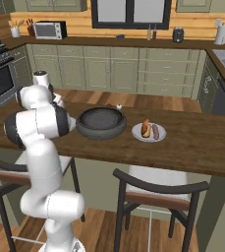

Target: Place one bun and one sausage from the bowl on each plate.

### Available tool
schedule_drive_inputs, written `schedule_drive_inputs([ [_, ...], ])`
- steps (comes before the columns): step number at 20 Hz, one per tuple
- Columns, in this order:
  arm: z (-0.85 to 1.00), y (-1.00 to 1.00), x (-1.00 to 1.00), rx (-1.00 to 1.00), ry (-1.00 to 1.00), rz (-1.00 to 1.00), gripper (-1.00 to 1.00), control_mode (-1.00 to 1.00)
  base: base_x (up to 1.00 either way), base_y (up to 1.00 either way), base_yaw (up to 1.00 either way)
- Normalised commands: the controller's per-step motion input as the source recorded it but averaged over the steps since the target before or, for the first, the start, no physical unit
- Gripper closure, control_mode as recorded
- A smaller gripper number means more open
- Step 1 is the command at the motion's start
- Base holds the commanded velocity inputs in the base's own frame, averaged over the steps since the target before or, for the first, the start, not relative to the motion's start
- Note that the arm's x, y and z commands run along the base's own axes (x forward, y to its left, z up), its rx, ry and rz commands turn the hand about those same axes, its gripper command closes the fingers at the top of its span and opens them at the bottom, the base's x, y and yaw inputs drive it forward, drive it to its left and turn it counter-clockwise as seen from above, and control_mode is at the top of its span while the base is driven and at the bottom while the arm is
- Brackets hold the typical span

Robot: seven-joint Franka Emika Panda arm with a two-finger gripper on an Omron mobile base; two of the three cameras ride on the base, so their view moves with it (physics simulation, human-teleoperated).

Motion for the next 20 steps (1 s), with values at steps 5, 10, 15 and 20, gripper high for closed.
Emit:
schedule_drive_inputs([
  [5, -0.45, 0.37, 0.11, -0.14, 0.04, 0.03, 1.00, -1.00, 0.00, 0.00, 0.00],
  [10, -0.06, 0.15, 0.24, -0.04, 0.09, 0.11, 1.00, -1.00, 0.00, 0.00, 0.00],
  [15, -0.11, 0.00, 0.43, -0.03, 0.07, 0.09, 1.00, -1.00, 0.00, 0.00, 0.00],
  [20, -0.37, 0.12, 0.41, -0.09, 0.05, 0.10, 1.00, -1.00, 0.00, 0.00, 0.00],
])
